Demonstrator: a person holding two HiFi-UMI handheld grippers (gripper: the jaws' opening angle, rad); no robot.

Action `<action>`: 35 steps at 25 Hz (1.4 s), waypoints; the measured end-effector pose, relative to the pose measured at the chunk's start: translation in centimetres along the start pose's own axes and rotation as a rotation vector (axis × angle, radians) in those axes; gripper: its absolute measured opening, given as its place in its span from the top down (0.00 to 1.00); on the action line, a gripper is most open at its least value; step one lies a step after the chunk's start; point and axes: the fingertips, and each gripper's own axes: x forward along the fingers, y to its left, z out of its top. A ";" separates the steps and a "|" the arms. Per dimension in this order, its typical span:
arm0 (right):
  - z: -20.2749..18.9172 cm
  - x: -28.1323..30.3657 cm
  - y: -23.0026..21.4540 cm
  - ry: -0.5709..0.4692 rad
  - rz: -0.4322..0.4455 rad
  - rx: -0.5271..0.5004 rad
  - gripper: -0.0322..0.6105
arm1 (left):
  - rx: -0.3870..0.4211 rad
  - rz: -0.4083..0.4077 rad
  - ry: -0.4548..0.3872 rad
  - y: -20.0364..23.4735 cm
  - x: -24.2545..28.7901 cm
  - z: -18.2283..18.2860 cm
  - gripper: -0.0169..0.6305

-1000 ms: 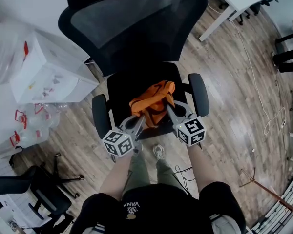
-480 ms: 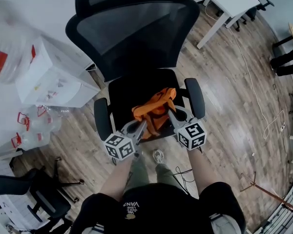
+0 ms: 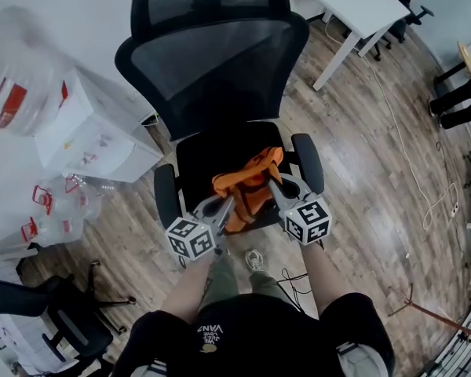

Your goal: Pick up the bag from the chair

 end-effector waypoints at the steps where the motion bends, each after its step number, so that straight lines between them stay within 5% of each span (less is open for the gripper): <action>1: 0.3 -0.3 0.1 -0.005 0.000 -0.003 0.94 | 0.005 -0.001 -0.004 -0.3 -0.1 0.2 0.94; 35: 12.4 -5.9 6.4 -0.206 0.055 -0.137 0.94 | 0.175 -0.007 -0.163 -7.8 -6.3 8.9 0.94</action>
